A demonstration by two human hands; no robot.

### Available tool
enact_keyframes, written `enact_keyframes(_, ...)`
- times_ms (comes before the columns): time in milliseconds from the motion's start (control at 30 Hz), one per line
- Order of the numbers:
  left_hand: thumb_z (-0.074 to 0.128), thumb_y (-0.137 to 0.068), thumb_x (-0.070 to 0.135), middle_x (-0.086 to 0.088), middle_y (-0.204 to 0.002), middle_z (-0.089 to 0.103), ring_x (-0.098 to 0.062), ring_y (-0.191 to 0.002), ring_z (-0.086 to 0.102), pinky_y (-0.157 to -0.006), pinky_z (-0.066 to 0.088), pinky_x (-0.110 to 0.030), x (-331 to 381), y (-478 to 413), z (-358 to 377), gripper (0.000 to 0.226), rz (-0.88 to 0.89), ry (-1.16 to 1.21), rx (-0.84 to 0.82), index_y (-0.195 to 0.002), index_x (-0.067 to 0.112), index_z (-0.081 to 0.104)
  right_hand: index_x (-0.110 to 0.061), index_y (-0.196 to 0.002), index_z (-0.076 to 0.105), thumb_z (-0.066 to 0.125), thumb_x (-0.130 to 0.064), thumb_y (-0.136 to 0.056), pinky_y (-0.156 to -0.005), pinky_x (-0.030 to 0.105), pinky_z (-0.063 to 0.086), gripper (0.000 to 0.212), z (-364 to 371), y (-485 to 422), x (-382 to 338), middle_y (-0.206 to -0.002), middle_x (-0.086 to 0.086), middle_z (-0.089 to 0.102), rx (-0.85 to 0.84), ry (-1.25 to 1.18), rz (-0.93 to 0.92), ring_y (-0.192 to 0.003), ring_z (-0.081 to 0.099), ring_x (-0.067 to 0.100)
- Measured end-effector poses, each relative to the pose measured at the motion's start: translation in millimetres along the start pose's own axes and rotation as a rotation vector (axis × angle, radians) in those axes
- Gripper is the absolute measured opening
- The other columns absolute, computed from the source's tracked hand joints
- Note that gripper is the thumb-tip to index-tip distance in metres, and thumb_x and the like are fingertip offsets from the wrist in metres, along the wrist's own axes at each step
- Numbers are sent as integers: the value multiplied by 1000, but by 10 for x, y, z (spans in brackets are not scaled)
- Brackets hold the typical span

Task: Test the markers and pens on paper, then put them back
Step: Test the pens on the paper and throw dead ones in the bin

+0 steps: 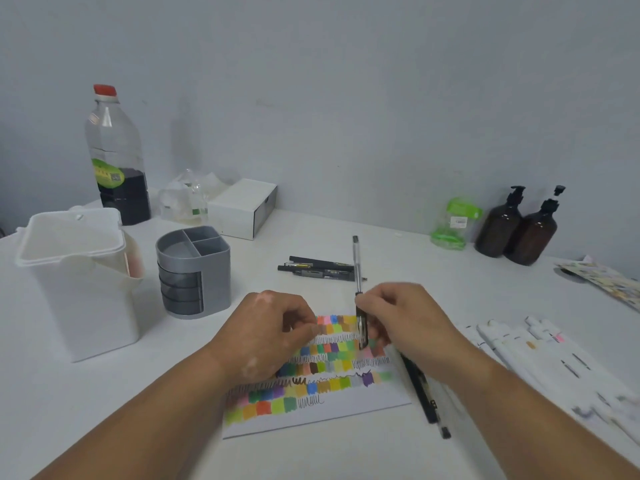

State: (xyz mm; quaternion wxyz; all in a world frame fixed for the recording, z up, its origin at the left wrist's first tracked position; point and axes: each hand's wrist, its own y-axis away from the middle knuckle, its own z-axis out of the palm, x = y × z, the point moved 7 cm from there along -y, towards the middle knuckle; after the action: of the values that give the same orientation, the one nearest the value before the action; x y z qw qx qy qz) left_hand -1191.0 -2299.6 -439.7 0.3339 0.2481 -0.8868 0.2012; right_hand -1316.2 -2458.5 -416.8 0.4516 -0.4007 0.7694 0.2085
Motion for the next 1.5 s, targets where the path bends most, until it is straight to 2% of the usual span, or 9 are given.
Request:
enact_keyframes(133, 66, -92, 47, 25, -88, 67, 1, -84, 61, -69, 51, -16, 165, 79, -11, 8, 81, 96, -11, -91, 42, 71, -11, -65, 73, 64, -15, -95, -49, 27, 52, 31, 122, 350, 157, -60, 12, 67, 43, -320, 79, -52, 62, 21)
enact_keyframes(267, 74, -90, 36, 15, -93, 71, -8, -77, 64, -68, 53, -17, 398, 177, 36, 9, 205, 250, -70, -98, 36, 71, -9, -69, 76, 69, -9, -91, -50, 26, 55, 23, 129, 491, 154, -67, 13, 72, 54, -505, 26, -57, 70, 22)
enact_keyframes(400, 77, -88, 25, 7, -84, 72, -15, -73, 65, -71, 56, -31, 440, 188, 121, 14, 216, 242, -83, -99, 32, 72, -15, -77, 79, 67, -22, -77, -58, 28, 57, 13, 217, 493, 75, -71, 12, 76, -2, -505, -55, -62, 71, 19)
enact_keyframes(567, 76, -89, 29, 9, -89, 67, -11, -81, 63, -69, 46, -13, 367, 140, 84, 16, 209, 78, -43, -104, 35, 76, -24, -85, 79, 71, -26, -76, -53, 30, 54, 13, 169, 467, 94, -65, 4, 69, 34, -529, -103, -57, 62, 16)
enact_keyframes(733, 60, -100, 32, 14, -92, 67, -10, -84, 62, -76, 52, -26, 337, 147, 195, 15, 200, 56, -143, -111, 36, 69, -20, -82, 76, 74, -32, -78, -55, 42, 56, 12, 129, 461, 102, -63, 8, 68, 65, -467, -133, -55, 62, 22)
enact_keyframes(833, 46, -105, 38, 13, -86, 66, -11, -81, 61, -71, 50, -23, 356, 154, 246, 20, 209, 42, -189, -112, 39, 64, -22, -82, 76, 74, -31, -79, -55, 40, 55, 10, 166, 447, 100, -62, 5, 69, 61, -458, -137, -56, 62, 23)
enact_keyframes(933, 41, -106, 39, 13, -94, 68, -14, -89, 61, -74, 47, -22, 390, 147, 241, 23, 239, 15, -190, -112, 41, 64, -21, -81, 74, 75, -30, -78, -54, 38, 52, 10, 205, 439, 98, -63, 3, 70, 48, -464, -143, -56, 63, 21)
enact_keyframes(1233, 41, -105, 45, 6, -89, 68, -18, -84, 59, -73, 47, -28, 412, 147, 217, 26, 237, 17, -208, -107, 35, 64, -26, -79, 72, 76, -33, -80, -56, 33, 51, 8, 254, 446, 83, -68, 2, 71, 7, -514, -150, -61, 64, 18)
enact_keyframes(1500, 46, -106, 39, -3, -80, 65, -21, -73, 55, -67, 47, -28, 495, 160, 175, 22, 273, 34, -189, -106, 32, 67, -21, -78, 72, 76, -26, -81, -53, 29, 50, 8, 212, 451, 42, -65, 7, 68, -18, -598, -176, -57, 62, 20)
